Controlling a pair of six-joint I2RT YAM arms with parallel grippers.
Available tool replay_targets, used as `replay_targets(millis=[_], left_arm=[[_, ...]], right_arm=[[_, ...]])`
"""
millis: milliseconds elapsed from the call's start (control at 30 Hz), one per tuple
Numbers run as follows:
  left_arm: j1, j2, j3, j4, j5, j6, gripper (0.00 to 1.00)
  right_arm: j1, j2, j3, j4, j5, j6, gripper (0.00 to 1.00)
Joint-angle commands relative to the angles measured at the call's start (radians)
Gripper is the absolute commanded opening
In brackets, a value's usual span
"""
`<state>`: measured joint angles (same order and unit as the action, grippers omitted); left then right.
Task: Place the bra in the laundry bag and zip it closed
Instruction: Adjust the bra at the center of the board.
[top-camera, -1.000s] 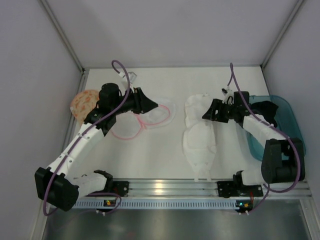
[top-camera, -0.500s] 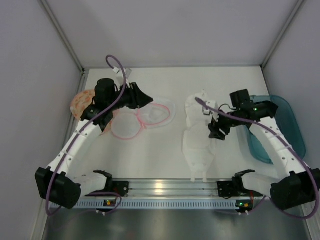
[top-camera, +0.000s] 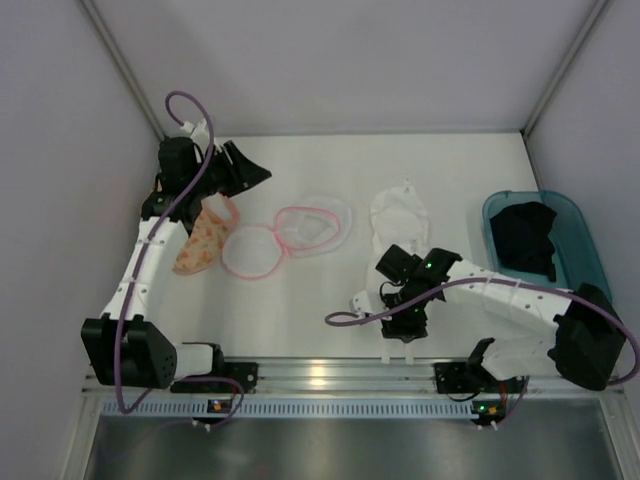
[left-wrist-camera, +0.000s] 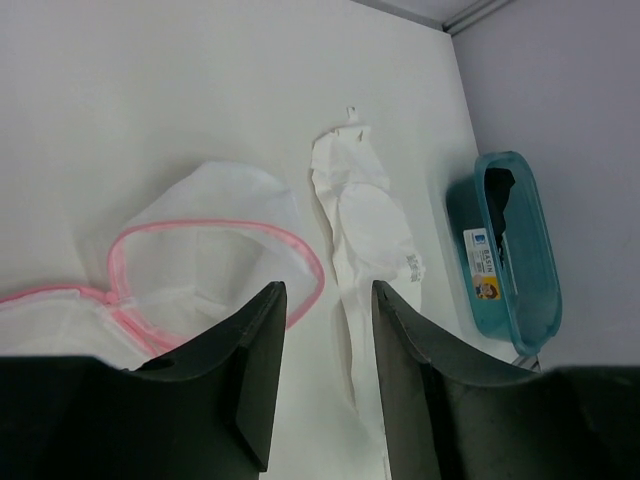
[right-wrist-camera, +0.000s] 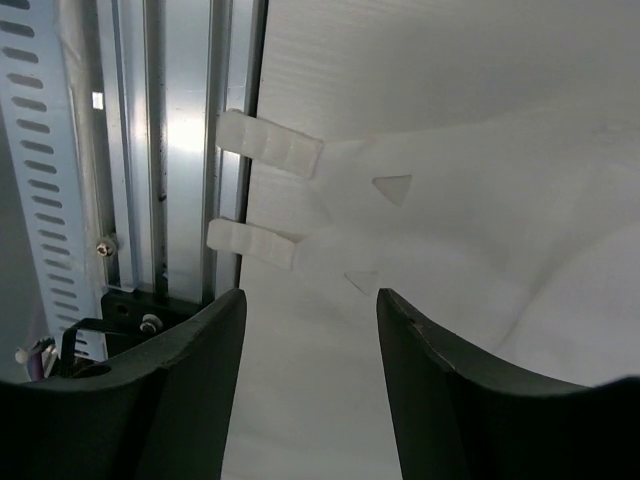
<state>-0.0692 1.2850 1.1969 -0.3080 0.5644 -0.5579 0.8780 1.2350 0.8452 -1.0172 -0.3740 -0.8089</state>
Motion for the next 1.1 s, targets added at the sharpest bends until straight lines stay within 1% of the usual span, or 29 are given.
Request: replay_targets(millis=[0, 133, 167, 267, 467, 500, 567, 600, 667, 700, 733, 833, 900, 967, 1000, 1067], left_arm=[[0.04, 0.023, 0.055, 0.018, 0.019, -0.02, 0.45], [0.062, 0.039, 0.066, 0.018, 0.032, -0.019, 0.45], [0.09, 0.04, 0.07, 0.018, 0.035, -0.02, 0.45], [0.106, 0.051, 0.076, 0.018, 0.042, -0.019, 0.45], [0.135, 0.063, 0.076, 0.038, 0.057, -0.034, 0.45], [0.138, 0.063, 0.076, 0.043, 0.055, -0.039, 0.45], [0.149, 0.068, 0.076, 0.046, 0.058, -0.043, 0.45], [0.152, 0.069, 0.076, 0.046, 0.06, -0.048, 0.45], [0.158, 0.068, 0.078, 0.044, 0.068, -0.051, 0.45], [0.16, 0.066, 0.076, 0.046, 0.071, -0.048, 0.45], [0.161, 0.063, 0.075, 0.046, 0.072, -0.045, 0.45], [0.161, 0.048, 0.063, 0.046, 0.081, -0.033, 0.45], [0.161, 0.037, 0.055, 0.046, 0.081, -0.019, 0.45], [0.163, 0.019, 0.04, 0.046, 0.083, -0.007, 0.45], [0.161, 0.011, 0.033, 0.044, 0.078, 0.001, 0.45], [0.163, -0.007, 0.021, 0.046, 0.078, 0.012, 0.45]], right_arm=[[0.07, 0.066, -0.008, 0.094, 0.067, 0.02, 0.54], [0.111, 0.132, -0.02, 0.166, 0.087, 0.06, 0.53], [0.143, 0.144, -0.032, 0.199, 0.095, 0.082, 0.53], [0.2, 0.169, -0.067, 0.265, 0.147, 0.102, 0.53], [0.234, 0.25, -0.126, 0.341, 0.216, 0.143, 0.49], [0.24, 0.26, -0.132, 0.37, 0.23, 0.146, 0.47], [0.248, 0.283, -0.143, 0.394, 0.234, 0.16, 0.35], [0.248, 0.287, -0.141, 0.404, 0.221, 0.166, 0.22], [0.249, 0.278, -0.115, 0.398, 0.19, 0.2, 0.1], [0.25, 0.268, -0.1, 0.384, 0.143, 0.209, 0.06], [0.25, 0.235, -0.083, 0.358, 0.121, 0.229, 0.0], [0.25, 0.143, -0.011, 0.298, 0.014, 0.249, 0.0], [0.248, 0.135, 0.058, 0.241, -0.064, 0.249, 0.0], [0.242, 0.117, 0.09, 0.209, -0.121, 0.254, 0.0], [0.24, 0.11, 0.097, 0.209, -0.167, 0.255, 0.0], [0.242, 0.09, 0.12, 0.203, -0.209, 0.266, 0.0]])
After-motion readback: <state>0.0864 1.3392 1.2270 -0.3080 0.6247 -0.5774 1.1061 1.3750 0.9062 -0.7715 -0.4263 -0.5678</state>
